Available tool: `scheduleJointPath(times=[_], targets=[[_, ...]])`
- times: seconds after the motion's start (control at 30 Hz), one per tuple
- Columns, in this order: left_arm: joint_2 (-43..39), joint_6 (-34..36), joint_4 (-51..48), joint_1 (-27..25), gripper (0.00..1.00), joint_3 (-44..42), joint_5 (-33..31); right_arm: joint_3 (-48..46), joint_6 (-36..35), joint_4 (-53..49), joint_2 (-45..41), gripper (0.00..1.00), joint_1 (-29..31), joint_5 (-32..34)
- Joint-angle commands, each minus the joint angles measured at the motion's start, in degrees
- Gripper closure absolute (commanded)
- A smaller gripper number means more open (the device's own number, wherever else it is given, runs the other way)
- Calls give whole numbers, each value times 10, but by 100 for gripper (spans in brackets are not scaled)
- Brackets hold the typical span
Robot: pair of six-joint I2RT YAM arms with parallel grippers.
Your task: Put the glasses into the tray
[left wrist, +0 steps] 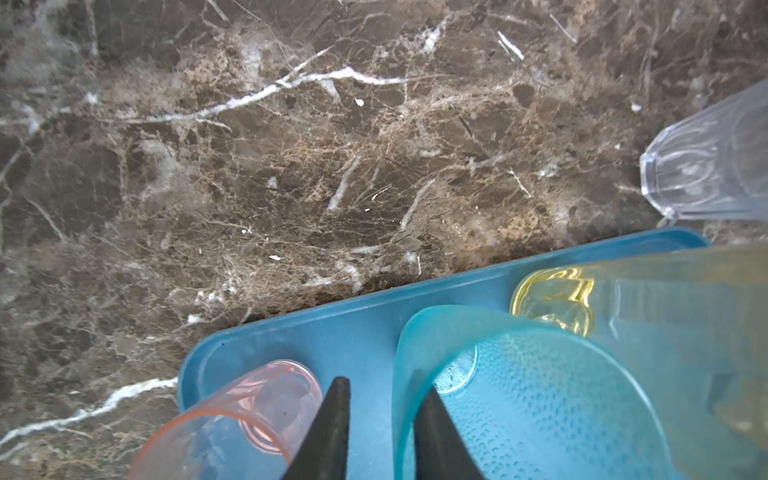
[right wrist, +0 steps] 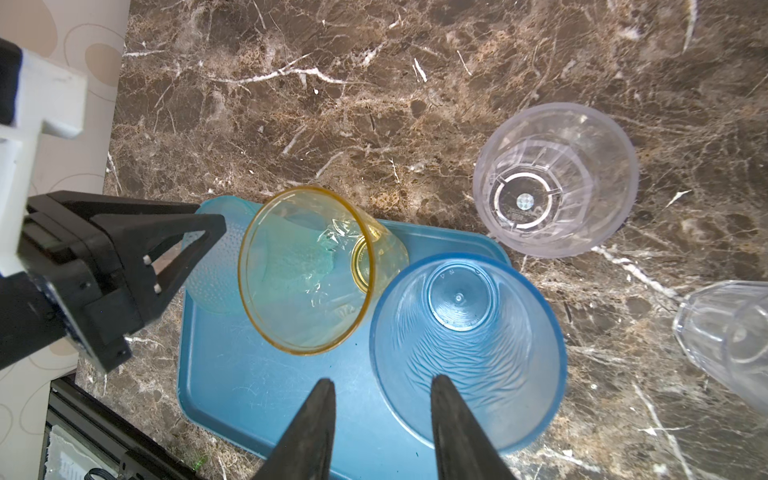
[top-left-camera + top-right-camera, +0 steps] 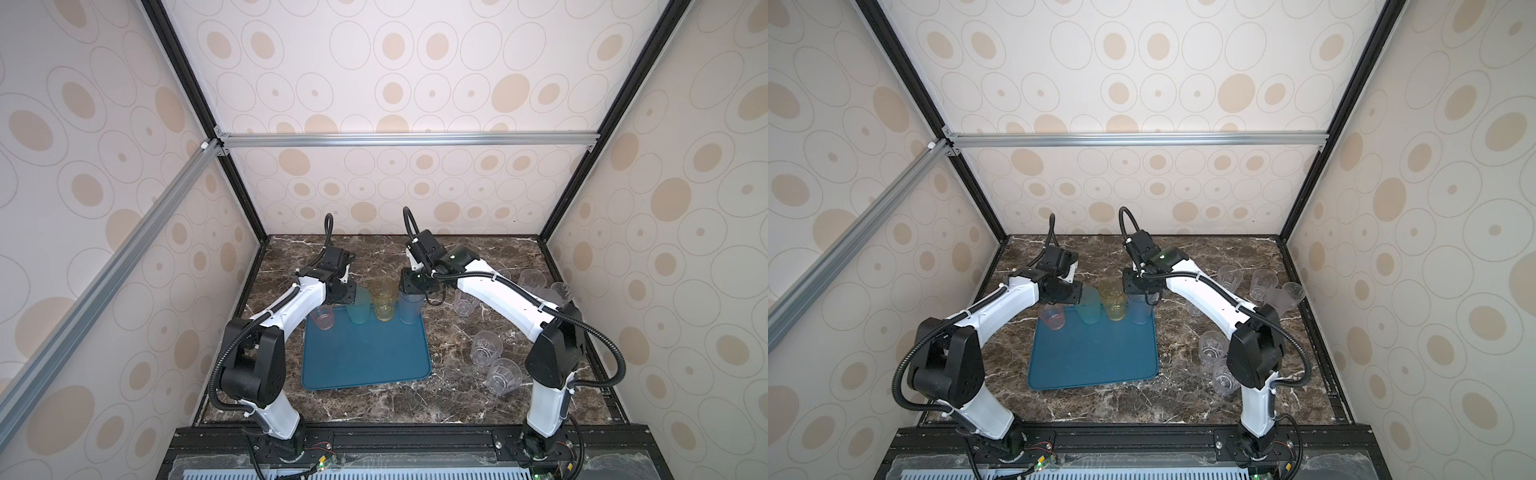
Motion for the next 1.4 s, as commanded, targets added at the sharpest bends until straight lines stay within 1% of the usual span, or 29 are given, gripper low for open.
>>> scheduleJointPath(times=[0.0,0.13,0.23,0.43,0.83,1.03,1.2,1.37], targets=[[1,16,-19,-2,79,24,-14,16,0,-8,14,59,-2,-5],[5,19,-29,-2,85,31,-14,22,-2,-14,21,59,-1,-3],[6,24,-42,-2,88,38,-19,26,-1,-18,29,59,-1,1],[4,31,-62,-3,91,36,-24,32,5,-10,44,58,-1,-12],[6,28,-52,-2,90,21,-14,56,19,-3,83,57,-1,-31],[5,28,-48,-2,90,18,-11,88,23,-24,117,57,-1,-22],[3,28,-46,-2,90,15,-11,110,24,-33,135,57,1,-27],[4,28,-45,-3,89,12,-11,127,21,-38,144,60,6,-32]])
